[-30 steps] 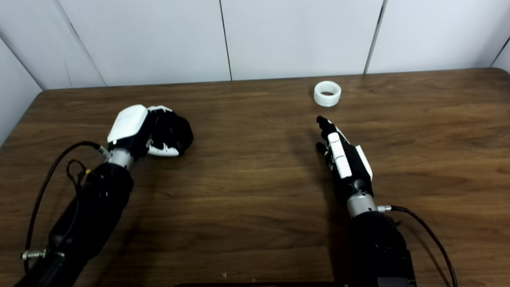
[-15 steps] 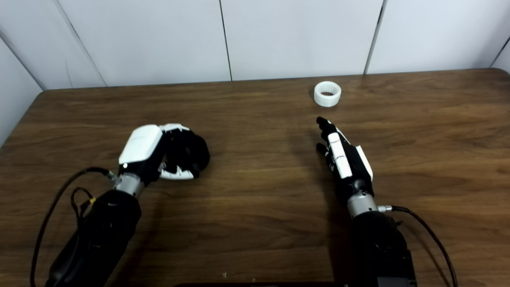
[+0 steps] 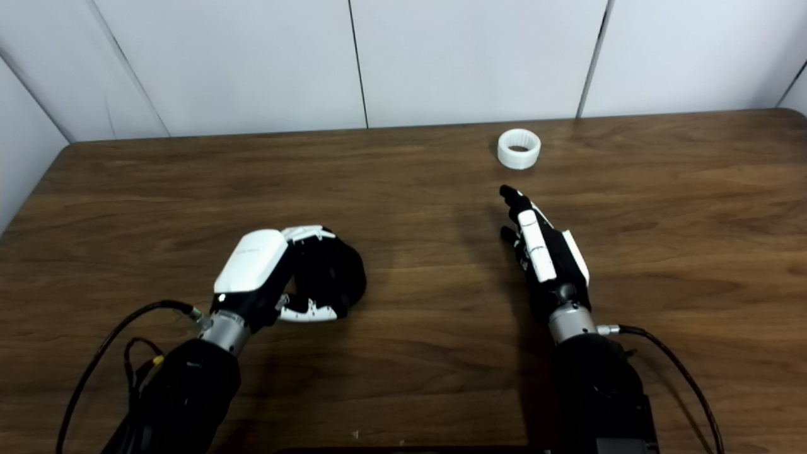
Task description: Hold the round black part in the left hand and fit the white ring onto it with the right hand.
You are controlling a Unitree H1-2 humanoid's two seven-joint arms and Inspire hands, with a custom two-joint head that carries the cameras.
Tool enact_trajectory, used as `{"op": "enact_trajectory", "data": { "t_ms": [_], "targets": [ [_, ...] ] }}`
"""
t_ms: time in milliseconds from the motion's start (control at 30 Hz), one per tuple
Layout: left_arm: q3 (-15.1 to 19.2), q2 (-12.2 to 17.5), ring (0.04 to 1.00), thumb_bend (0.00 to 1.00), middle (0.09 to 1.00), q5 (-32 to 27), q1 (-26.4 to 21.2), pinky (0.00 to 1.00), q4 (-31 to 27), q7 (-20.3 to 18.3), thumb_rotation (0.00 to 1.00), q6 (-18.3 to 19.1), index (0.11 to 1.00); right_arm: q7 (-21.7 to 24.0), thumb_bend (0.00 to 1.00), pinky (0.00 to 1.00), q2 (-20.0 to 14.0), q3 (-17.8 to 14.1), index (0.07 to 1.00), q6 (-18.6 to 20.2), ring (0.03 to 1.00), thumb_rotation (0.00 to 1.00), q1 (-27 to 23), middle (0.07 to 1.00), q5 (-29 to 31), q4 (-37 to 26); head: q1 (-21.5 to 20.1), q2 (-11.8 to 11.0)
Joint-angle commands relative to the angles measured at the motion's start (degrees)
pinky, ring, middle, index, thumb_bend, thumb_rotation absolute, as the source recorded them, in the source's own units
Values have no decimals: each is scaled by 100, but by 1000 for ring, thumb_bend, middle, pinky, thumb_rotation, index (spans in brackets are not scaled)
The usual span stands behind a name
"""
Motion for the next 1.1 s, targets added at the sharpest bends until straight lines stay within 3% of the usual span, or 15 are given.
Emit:
{"op": "enact_trajectory", "data": {
  "t_ms": [0,367,733,1067],
  "targets": [
    [-94,25,843,789,824,117,155,736,-44,-170,202,-96,696,-16,642,923,37,7,876,-65,982,877,-160,948,19,-230,-4,4],
    [-218,-214,856,795,833,365,570,709,-195,-247,225,-265,694,-23,617,936,47,21,879,-38,985,889,-153,951,2,-277,-29,67],
    [-430,-381,880,785,845,439,1095,772,-439,-332,236,-407,698,-29,603,924,62,38,881,-17,978,884,-207,949,-6,-272,-70,121],
    [-573,-425,867,775,839,547,1568,721,-728,-436,249,-584,705,-50,607,922,67,82,877,25,972,893,-216,942,-55,-319,-115,160]
  ]
}}
